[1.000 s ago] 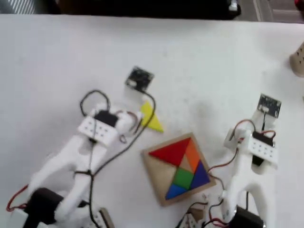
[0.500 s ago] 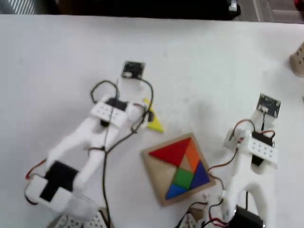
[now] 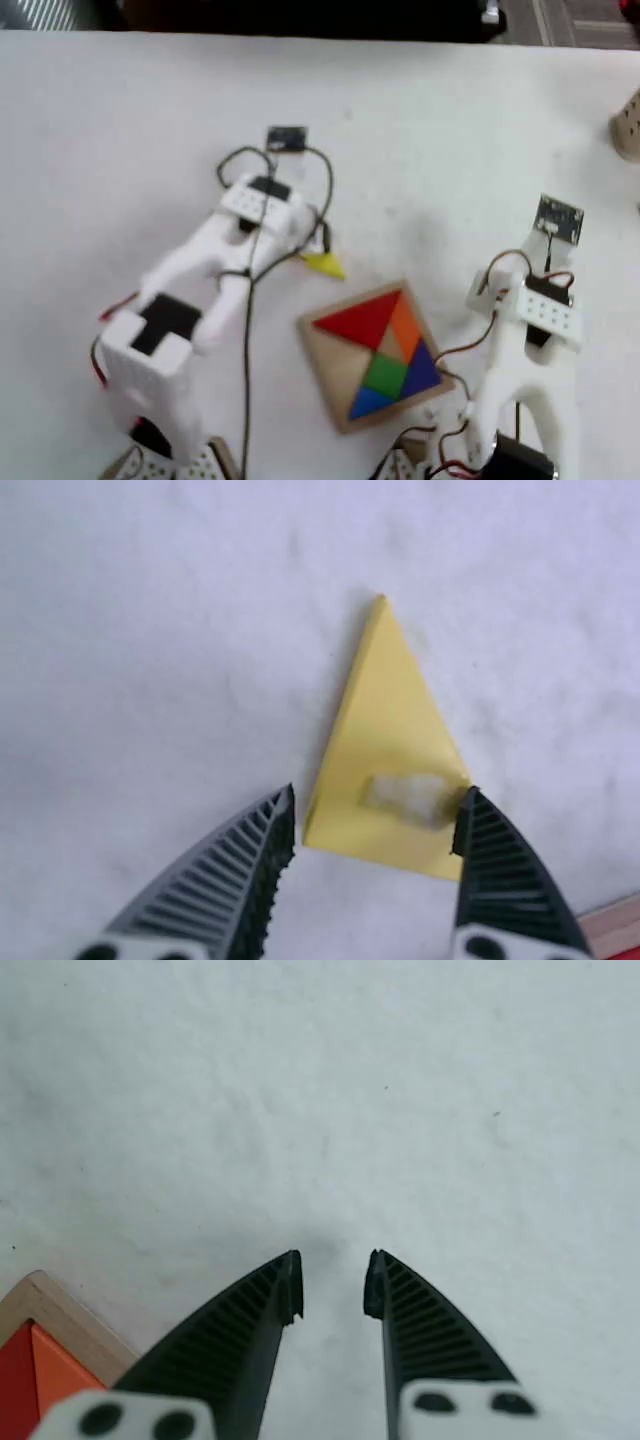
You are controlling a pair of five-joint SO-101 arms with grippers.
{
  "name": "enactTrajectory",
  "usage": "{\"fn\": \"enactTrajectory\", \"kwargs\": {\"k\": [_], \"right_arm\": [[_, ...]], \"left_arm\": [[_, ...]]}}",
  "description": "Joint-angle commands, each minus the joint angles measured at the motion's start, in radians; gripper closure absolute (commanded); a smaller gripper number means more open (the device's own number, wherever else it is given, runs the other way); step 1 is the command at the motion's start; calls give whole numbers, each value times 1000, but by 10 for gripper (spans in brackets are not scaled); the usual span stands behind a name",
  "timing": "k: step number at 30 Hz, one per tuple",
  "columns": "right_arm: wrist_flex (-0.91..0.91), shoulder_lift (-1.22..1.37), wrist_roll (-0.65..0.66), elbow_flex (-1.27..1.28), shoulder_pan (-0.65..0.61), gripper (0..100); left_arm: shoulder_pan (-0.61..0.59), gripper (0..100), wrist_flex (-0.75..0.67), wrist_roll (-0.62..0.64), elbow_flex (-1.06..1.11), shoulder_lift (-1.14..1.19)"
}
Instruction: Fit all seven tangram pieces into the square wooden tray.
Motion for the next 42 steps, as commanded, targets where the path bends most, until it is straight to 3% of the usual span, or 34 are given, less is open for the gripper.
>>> {"fn": "enactTrajectory", "kwargs": {"k": [1, 14, 18, 22, 29, 35, 42], "right_arm": [[4, 2, 0, -43, -10, 885], [1, 2, 55, -41, -44, 885], [1, 2, 55, -41, -44, 885], [1, 2, 57, -41, -45, 885], [2, 2, 57, -40, -54, 885], [4, 4, 57, -40, -54, 885], [1, 4, 57, -40, -71, 885]], "left_arm": [[45, 741, 40, 66, -46, 19], [21, 740, 138, 143, -51, 24], [53, 662, 180, -9, -55, 15], [54, 605, 203, 68, -60, 24], [56, 605, 149, 158, -58, 31], [61, 653, 198, 244, -155, 108], [61, 672, 264, 250, -261, 180]]}}
